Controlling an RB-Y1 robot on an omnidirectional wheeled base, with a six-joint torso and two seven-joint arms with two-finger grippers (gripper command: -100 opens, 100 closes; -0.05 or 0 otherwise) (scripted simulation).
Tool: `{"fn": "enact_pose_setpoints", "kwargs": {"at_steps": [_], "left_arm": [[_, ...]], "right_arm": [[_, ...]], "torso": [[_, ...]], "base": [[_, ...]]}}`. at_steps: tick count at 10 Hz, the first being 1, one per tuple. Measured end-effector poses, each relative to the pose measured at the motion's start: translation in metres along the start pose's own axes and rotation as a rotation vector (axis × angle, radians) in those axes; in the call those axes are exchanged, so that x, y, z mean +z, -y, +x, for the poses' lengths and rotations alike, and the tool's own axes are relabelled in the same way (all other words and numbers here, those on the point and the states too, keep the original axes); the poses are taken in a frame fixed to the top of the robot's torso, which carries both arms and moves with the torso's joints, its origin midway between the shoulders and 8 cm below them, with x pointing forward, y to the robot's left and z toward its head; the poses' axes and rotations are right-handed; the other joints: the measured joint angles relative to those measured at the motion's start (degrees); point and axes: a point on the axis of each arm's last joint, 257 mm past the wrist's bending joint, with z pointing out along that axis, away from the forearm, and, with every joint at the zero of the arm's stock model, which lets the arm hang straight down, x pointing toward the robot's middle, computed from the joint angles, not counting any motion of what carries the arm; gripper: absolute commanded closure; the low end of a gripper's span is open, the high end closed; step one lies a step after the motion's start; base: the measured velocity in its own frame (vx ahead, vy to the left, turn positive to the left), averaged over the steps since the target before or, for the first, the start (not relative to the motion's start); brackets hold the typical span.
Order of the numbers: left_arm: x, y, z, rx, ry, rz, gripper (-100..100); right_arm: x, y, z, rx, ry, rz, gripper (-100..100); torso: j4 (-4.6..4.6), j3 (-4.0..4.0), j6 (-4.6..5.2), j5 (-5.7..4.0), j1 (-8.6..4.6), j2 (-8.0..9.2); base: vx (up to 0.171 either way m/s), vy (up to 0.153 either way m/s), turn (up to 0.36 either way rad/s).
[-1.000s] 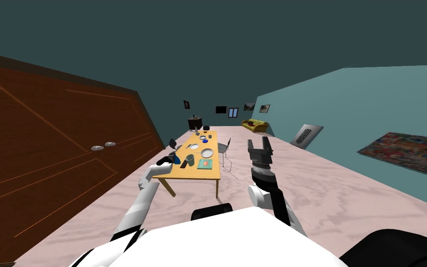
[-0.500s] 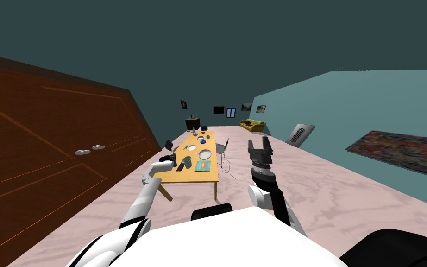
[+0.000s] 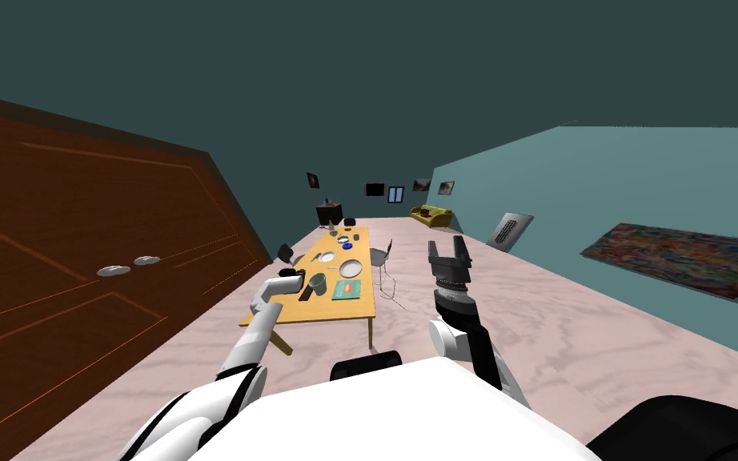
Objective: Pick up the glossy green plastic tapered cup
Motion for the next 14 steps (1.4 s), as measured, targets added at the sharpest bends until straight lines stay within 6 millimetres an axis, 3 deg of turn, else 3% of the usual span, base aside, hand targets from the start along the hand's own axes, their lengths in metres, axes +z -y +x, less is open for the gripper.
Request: {"fn": "enact_pose_setpoints", "kwargs": {"at_steps": [4,10,11,12,14], "left_arm": [[0.008,-0.025,0.006,-0.008,-0.012,-0.126,-100],[0.013,-0.089,0.011,-0.016,-0.031,-0.348,-100],[0.013,-0.091,0.01,-0.015,-0.031,-0.354,0],[0.013,-0.091,0.01,-0.016,-0.031,-0.353,-100],[0.017,-0.101,0.013,-0.014,-0.032,-0.356,-100]], "right_arm": [[0.0,0.0,0.0,0.0,0.0,0.0,0],[0.0,0.0,0.0,0.0,0.0,0.0,0],[0.0,0.0,0.0,0.0,0.0,0.0,0],[0.0,0.0,0.0,0.0,0.0,0.0,0],[0.0,0.0,0.0,0.0,0.0,0.0,0]], "torso": [[-0.01,-0.02,-0.03,0.0,0.01,-0.02],[0.0,0.02,-0.04,0.01,0.05,0.05],[0.02,0.06,-0.04,0.01,0.06,0.11],[0.03,0.08,-0.04,0.01,0.07,0.15],[0.01,0.02,-0.04,0.03,0.14,0.04]], "base": [[0.048,-0.017,-0.067],[0.039,-0.011,-0.052],[0.0,0.0,0.0],[0.029,0.01,0.0],[0.045,0.02,0.0]]}}
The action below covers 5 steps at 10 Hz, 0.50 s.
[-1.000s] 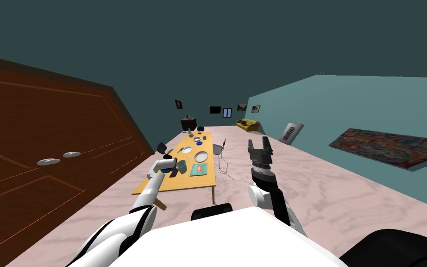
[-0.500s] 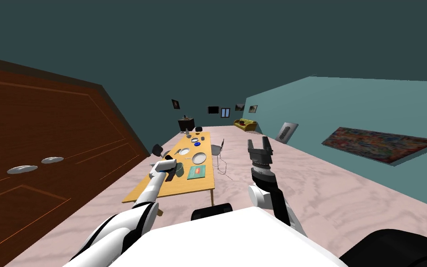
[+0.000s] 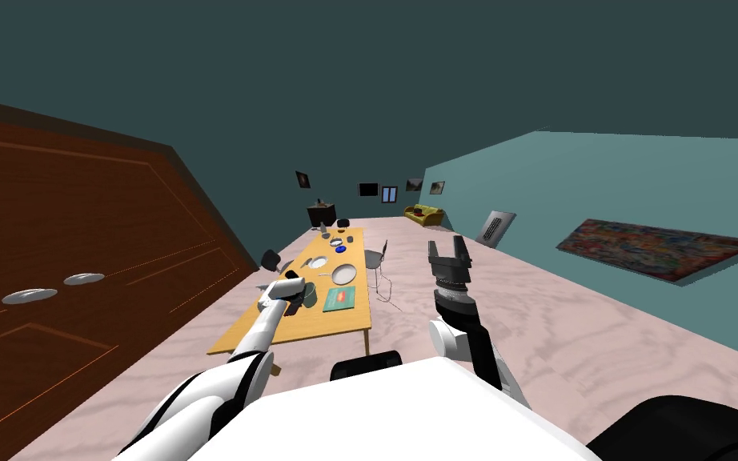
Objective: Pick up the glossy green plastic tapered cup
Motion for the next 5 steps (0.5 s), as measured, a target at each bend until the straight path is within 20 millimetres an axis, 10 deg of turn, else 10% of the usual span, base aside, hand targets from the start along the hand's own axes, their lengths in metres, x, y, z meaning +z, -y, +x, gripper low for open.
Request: {"fn": "enact_pose_setpoints", "kwargs": {"at_steps": [1,2,5], "left_arm": [[0.0038,-0.0029,0.0003,0.0,0.0,0.001,-100],[0.0042,-0.0027,0.0003,0.0,0.0,0.003,100],[0.0041,-0.0028,0.0002,0.001,0.0,0.002,100]], "right_arm": [[0.0,0.0,0.0,0.0,0.0,0.0,0],[0.0,0.0,0.0,0.0,0.0,0.0,0],[0.0,0.0,0.0,0.0,0.0,0.0,0]], "torso": [[-0.01,-0.02,0.0,0.0,0.02,-0.03],[0.01,0.02,0.0,0.0,-0.01,0.04],[0.03,0.07,-0.02,0.0,-0.05,0.12]], "base": [[0.021,0.01,-0.001],[0.0,0.0,0.0],[0.001,0.001,-0.004]]}}
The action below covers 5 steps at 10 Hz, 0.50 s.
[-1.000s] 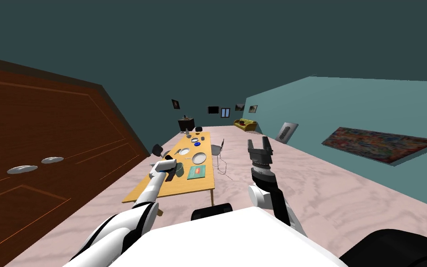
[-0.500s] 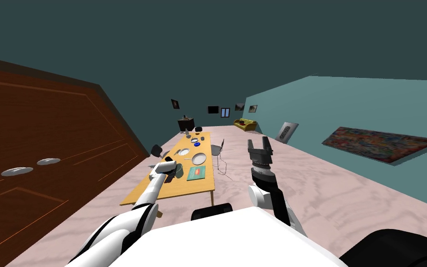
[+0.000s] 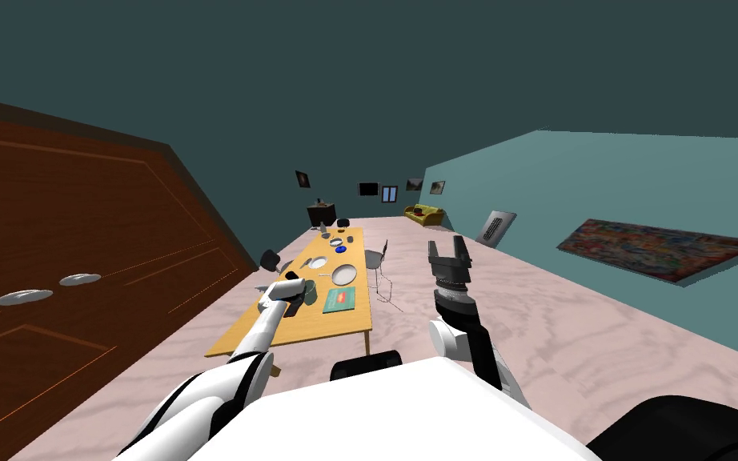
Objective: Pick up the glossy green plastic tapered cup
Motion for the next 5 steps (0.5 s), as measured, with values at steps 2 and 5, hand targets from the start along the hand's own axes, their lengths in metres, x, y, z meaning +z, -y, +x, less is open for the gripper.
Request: {"fn": "enact_pose_setpoints", "kwargs": {"at_steps": [2,5], "left_arm": [[0.0003,-0.0006,0.0,0.0,0.0,-0.001,0],[-0.0088,0.0079,-0.0028,-0.001,0.0,0.002,100]], "right_arm": [[0.0,0.0,0.0,0.0,0.0,0.0,0],[0.0,0.0,0.0,0.0,0.0,0.0,0]], "torso": [[0.03,0.04,0.0,-0.01,-0.01,0.04],[0.13,0.21,-0.01,-0.07,-0.15,0.3]], "base": [[0.0,0.0,0.0],[-0.041,-0.019,0.0]]}}
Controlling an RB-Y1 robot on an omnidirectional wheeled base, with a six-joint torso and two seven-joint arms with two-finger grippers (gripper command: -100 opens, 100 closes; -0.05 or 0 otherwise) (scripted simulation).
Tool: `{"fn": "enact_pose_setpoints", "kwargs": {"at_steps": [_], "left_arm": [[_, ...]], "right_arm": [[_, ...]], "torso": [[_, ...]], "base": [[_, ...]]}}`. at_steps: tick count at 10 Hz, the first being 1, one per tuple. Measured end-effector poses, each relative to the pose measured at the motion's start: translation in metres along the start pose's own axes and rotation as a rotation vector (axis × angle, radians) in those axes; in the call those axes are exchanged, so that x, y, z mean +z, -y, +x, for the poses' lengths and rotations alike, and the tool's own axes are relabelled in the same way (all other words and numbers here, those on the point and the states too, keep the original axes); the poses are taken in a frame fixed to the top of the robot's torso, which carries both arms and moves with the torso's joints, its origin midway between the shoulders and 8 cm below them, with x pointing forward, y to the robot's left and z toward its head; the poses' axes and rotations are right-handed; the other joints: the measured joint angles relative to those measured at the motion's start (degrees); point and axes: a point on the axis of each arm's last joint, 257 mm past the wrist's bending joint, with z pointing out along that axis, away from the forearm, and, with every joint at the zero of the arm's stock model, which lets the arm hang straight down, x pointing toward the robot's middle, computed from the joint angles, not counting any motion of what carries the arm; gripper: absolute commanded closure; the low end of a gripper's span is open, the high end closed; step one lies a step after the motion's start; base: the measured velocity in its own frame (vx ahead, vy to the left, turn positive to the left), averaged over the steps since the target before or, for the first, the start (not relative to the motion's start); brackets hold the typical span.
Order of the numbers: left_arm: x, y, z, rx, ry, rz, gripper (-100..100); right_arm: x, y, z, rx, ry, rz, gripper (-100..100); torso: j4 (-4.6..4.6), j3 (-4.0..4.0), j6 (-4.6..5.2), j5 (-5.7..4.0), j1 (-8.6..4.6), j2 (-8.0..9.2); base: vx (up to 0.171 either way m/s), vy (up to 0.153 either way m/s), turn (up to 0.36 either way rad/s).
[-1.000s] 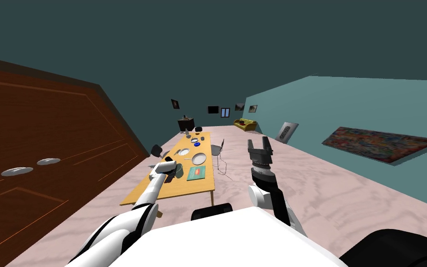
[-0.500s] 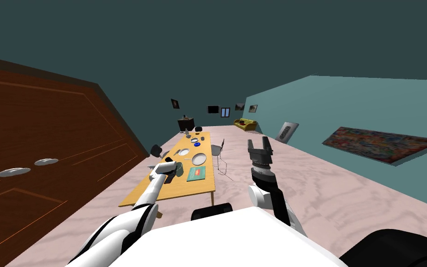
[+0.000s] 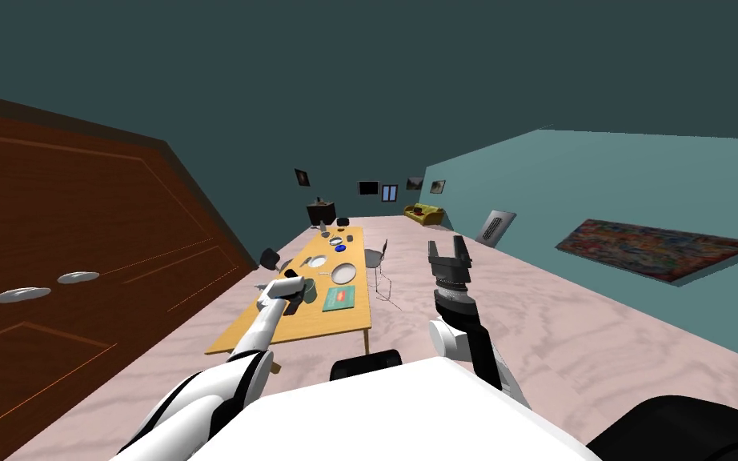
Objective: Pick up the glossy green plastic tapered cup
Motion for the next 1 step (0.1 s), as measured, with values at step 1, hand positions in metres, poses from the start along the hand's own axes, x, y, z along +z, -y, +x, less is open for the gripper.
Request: {"fn": "enact_pose_setpoints", "kwargs": {"at_steps": [1], "left_arm": [[-0.0005,0.0,-0.0002,0.0,0.0,-0.002,0]], "right_arm": [[0.0,0.0,0.0,0.0,0.0,0.0,0]], "torso": [[-0.01,-0.03,0.0,0.01,0.03,-0.05]], "base": [[0.0,0.0,0.0]]}}
